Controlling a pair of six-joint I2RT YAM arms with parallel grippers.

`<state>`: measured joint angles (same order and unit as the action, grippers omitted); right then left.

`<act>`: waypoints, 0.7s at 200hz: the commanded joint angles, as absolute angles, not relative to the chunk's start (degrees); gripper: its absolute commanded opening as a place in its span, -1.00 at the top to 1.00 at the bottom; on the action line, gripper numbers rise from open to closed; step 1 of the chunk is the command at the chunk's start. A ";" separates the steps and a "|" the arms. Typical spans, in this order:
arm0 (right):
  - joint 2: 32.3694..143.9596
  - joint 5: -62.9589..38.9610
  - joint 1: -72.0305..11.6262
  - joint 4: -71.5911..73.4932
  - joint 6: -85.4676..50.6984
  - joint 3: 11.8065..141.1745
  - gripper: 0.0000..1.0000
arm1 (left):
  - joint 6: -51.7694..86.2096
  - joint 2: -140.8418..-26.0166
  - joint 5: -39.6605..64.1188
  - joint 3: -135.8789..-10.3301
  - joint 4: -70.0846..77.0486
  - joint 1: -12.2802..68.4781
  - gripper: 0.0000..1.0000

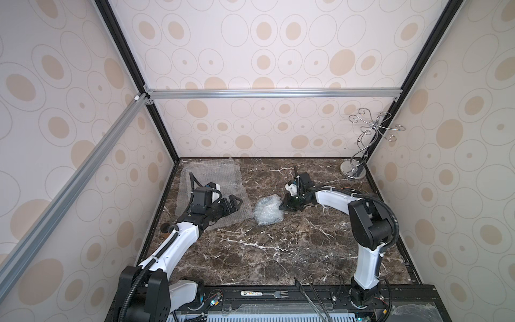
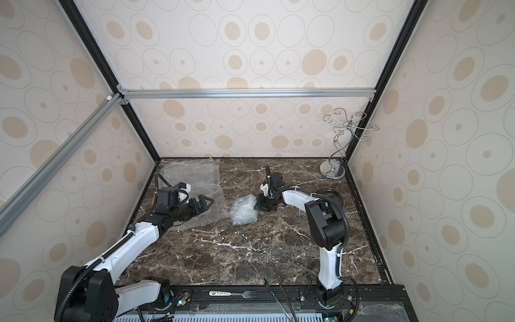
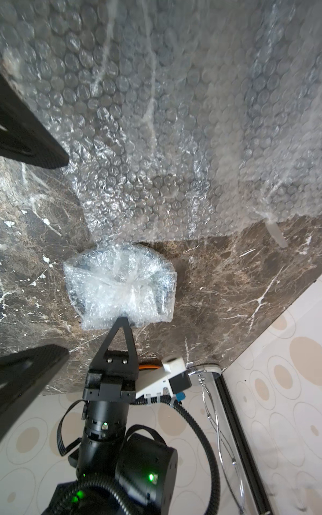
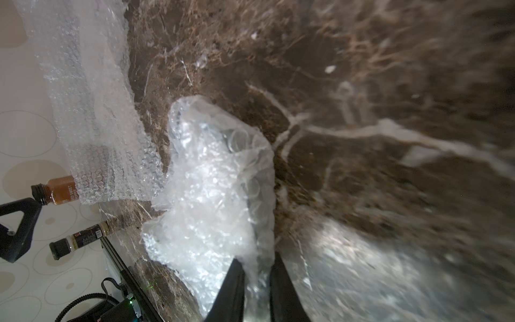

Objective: Unpack dinner plates from bubble wrap
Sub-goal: Move the bubble wrap to the center of the board.

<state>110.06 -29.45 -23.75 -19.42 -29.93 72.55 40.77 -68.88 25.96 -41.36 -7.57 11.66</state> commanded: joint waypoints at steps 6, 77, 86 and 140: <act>104.93 -28.28 -21.10 -23.78 -25.95 68.46 0.63 | 43.08 -70.24 23.51 -42.48 -4.05 15.81 -0.99; 98.77 -26.73 -16.29 -25.65 -22.43 59.79 0.62 | 45.95 -81.29 19.93 -45.38 2.93 30.54 -0.99; 98.87 -26.63 -16.30 -25.75 -22.24 59.89 0.59 | 46.14 -82.71 19.46 -45.78 3.82 31.91 -0.98; 96.55 -22.94 -16.35 -29.65 -21.15 63.01 0.20 | 46.80 -87.70 18.72 -45.95 9.00 35.57 -0.93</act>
